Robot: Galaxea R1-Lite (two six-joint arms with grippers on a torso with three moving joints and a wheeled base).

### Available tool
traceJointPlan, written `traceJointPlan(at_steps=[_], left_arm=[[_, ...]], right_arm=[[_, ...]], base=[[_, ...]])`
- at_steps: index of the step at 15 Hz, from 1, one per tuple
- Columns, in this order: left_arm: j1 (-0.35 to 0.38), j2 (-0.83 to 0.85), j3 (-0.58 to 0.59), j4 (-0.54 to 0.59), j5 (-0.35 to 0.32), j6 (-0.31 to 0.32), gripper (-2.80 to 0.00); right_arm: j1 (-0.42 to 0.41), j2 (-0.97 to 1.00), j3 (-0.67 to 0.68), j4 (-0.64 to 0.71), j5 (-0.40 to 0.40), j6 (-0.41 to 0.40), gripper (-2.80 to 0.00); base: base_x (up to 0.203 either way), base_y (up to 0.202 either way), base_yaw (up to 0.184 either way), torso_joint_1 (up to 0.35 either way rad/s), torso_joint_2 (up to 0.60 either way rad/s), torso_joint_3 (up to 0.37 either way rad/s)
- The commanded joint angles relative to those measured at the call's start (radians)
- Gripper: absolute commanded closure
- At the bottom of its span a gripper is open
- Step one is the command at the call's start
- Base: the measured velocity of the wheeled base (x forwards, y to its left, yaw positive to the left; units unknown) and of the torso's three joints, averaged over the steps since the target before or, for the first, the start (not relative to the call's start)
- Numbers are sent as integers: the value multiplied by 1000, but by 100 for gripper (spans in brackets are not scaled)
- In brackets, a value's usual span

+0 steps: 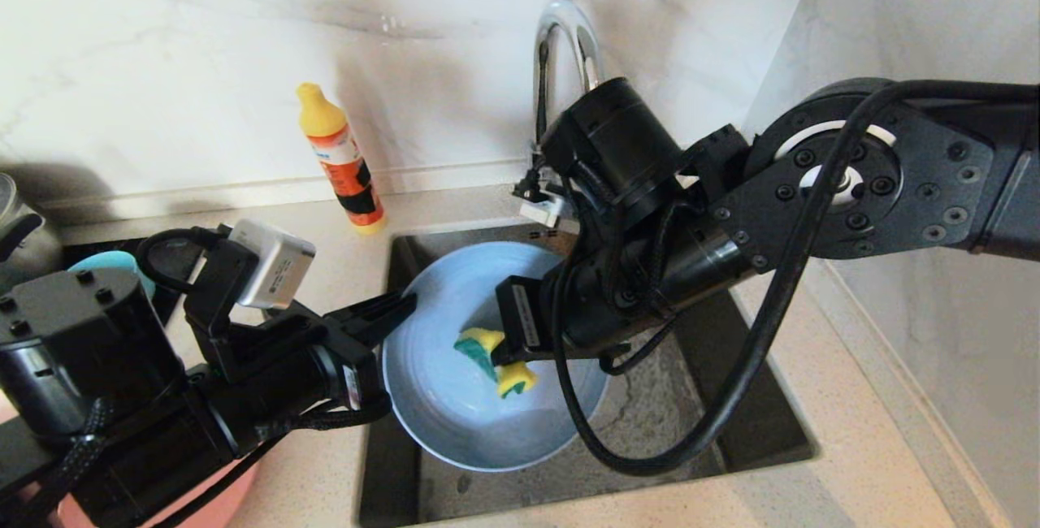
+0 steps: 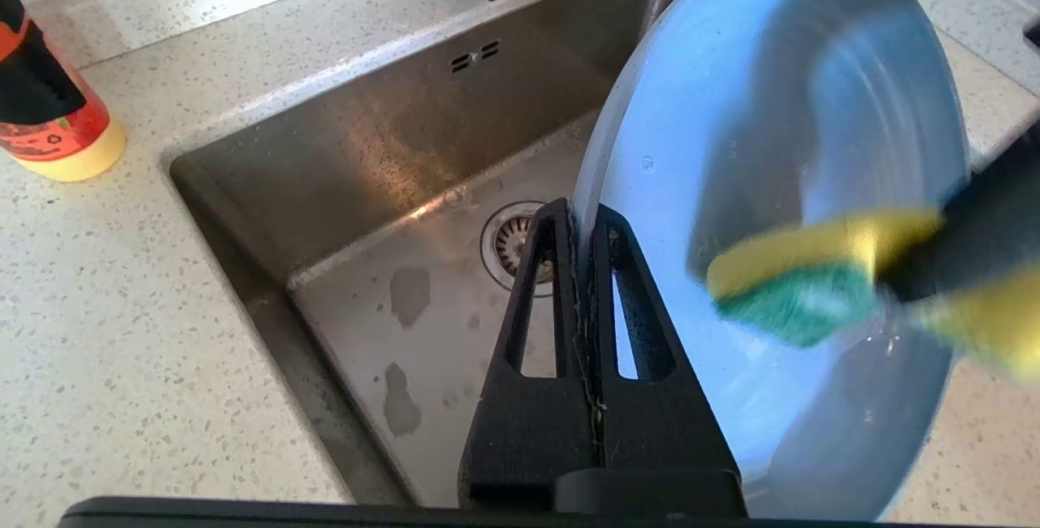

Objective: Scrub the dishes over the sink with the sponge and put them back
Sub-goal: Wipe the plate

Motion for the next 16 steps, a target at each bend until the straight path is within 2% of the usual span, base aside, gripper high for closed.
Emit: traceJointPlan(at_steps=[1, 9, 16], left_arm=[[0, 2, 3, -6, 0, 1, 0], [1, -4, 5, -8, 1, -7, 0], [1, -12, -16, -9, 2, -14, 0]], right_arm=[[-11, -21, 0, 4, 1, 3, 0], [-67, -59, 2, 13, 0, 1, 0], [-79, -77, 11, 120, 8, -2, 0]], base=[[0, 0, 0, 0, 0, 0], [0, 0, 0, 0, 0, 0], [0, 0, 0, 0, 0, 0]])
